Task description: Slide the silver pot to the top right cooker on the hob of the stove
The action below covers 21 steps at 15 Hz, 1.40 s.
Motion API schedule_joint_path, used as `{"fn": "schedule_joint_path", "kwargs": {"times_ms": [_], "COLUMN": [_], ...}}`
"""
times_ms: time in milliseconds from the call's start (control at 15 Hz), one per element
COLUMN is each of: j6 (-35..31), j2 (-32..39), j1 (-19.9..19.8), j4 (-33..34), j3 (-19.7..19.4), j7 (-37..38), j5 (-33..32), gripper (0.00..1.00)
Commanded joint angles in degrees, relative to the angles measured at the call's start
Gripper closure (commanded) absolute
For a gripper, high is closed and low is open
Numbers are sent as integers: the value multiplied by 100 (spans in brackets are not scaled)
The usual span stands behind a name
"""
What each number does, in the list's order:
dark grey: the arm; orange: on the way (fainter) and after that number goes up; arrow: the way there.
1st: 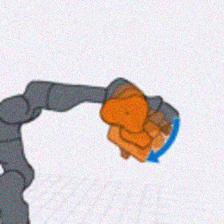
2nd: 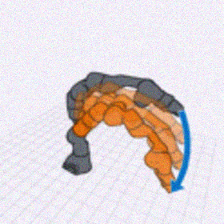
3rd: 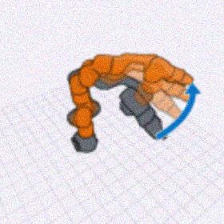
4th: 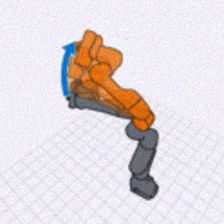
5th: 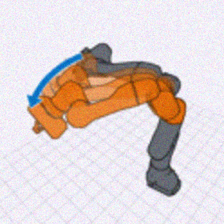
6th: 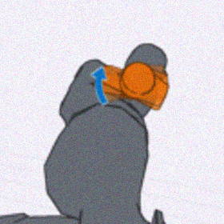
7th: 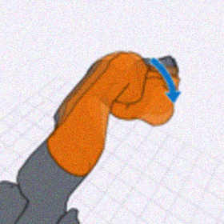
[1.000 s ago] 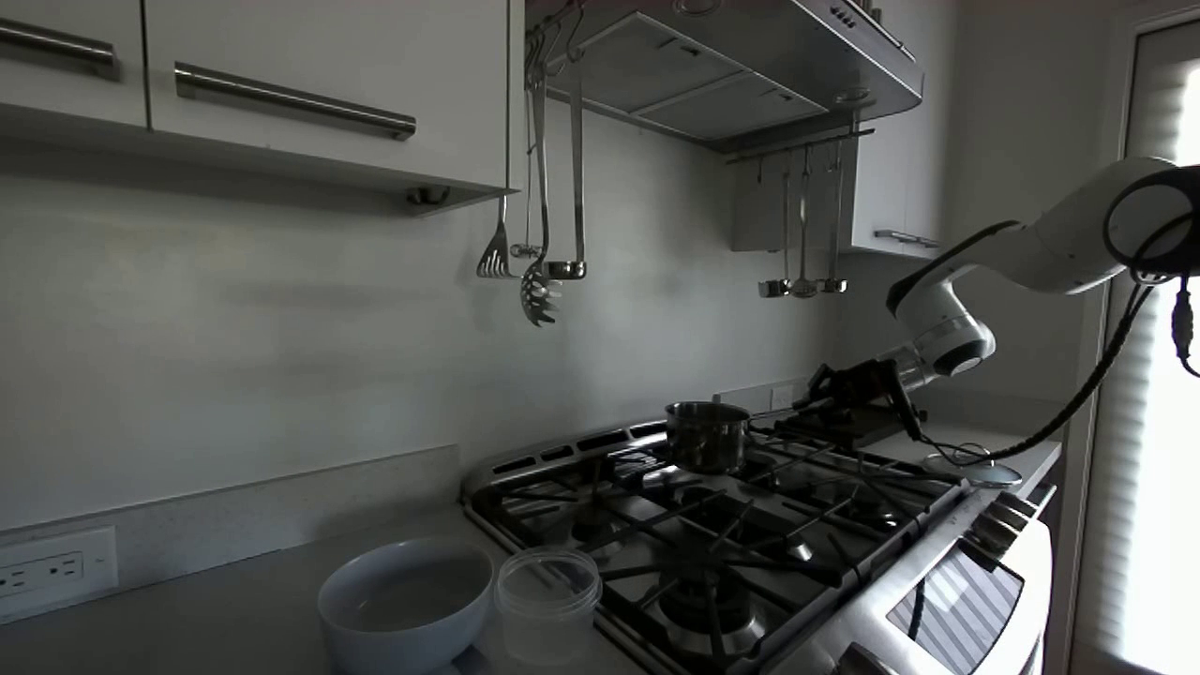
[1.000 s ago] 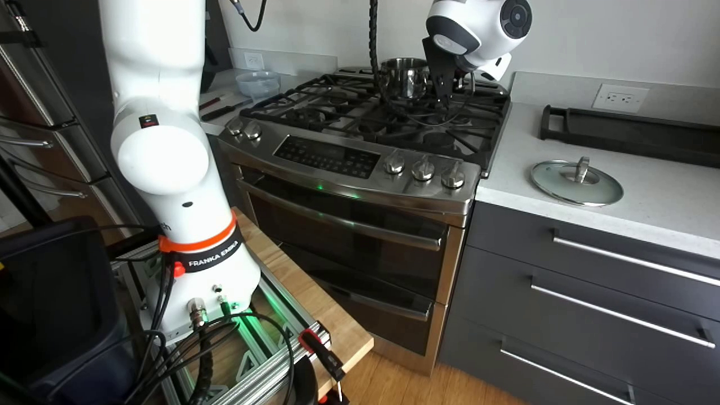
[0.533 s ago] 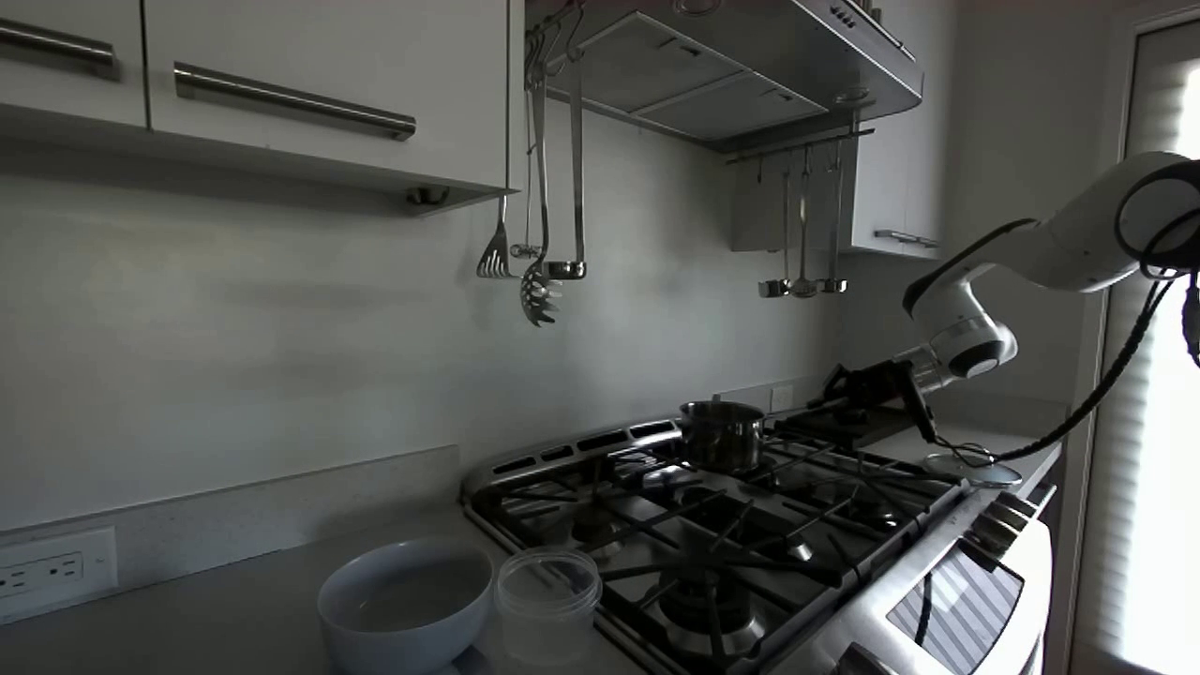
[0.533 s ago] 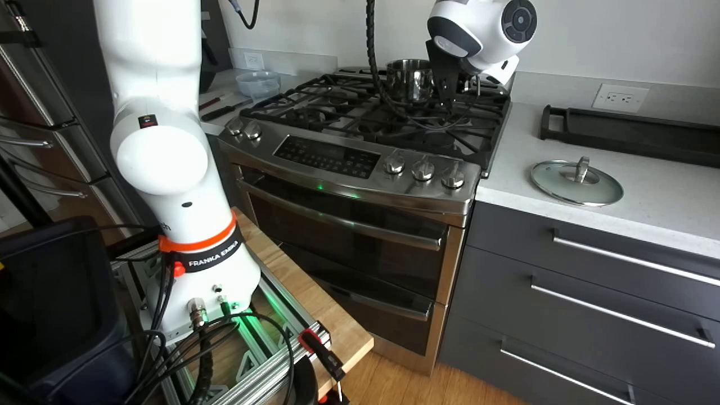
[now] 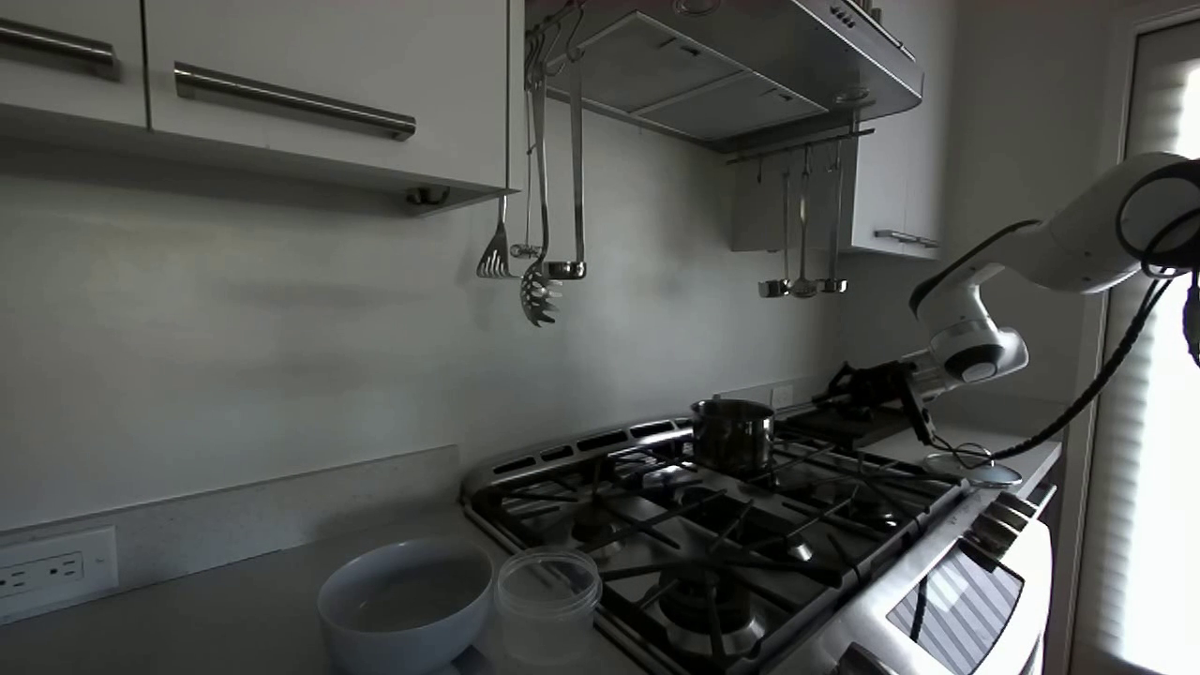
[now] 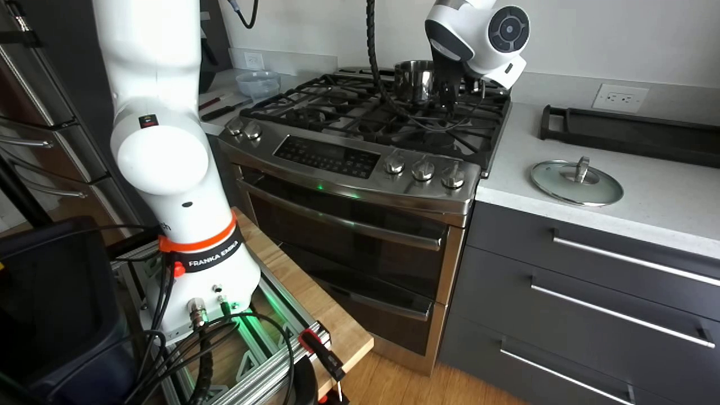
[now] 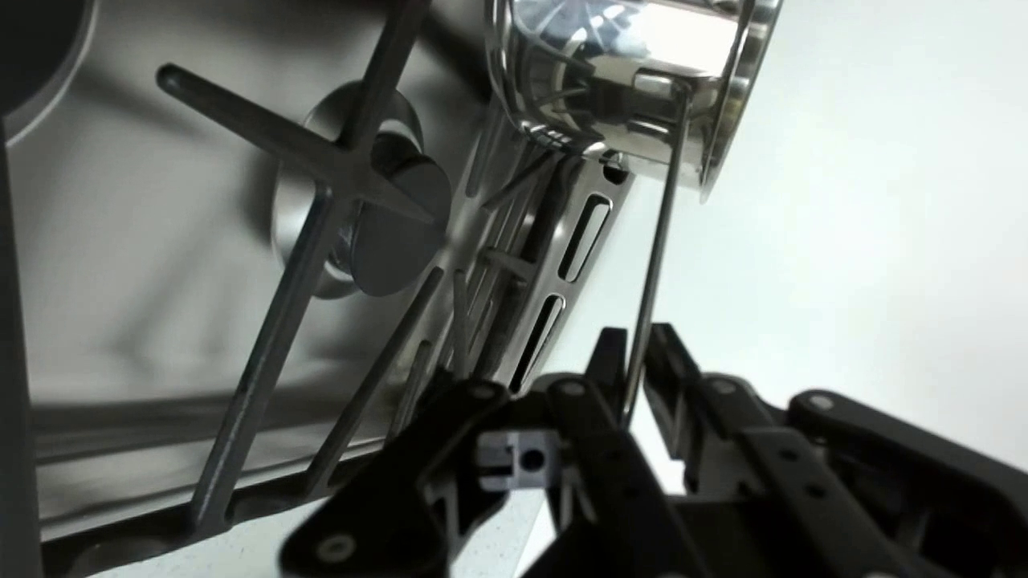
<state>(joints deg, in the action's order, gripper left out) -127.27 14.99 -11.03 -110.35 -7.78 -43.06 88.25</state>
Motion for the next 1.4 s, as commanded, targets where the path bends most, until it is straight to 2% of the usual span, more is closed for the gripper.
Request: {"fn": "schedule_joint_path", "kwargs": {"times_ms": [0, 67, 133, 400, 467, 1000, 1333], "j6": [-222, -149, -75, -76, -76, -890, -1132], "j2": [-67, -52, 4, 6, 6, 446, 688], "j1": [67, 83, 57, 72, 72, -24, -21], "j4": [-129, -121, 3, 3, 3, 518, 707], "j3": [-25, -6, -46, -41, -41, -176, -227], "j7": [-188, -143, -16, -16, -16, -34, -27], "j5": [305, 277, 102, 107, 108, 912, 1208], "gripper": [97, 97, 87, 87, 97, 97, 97]}}
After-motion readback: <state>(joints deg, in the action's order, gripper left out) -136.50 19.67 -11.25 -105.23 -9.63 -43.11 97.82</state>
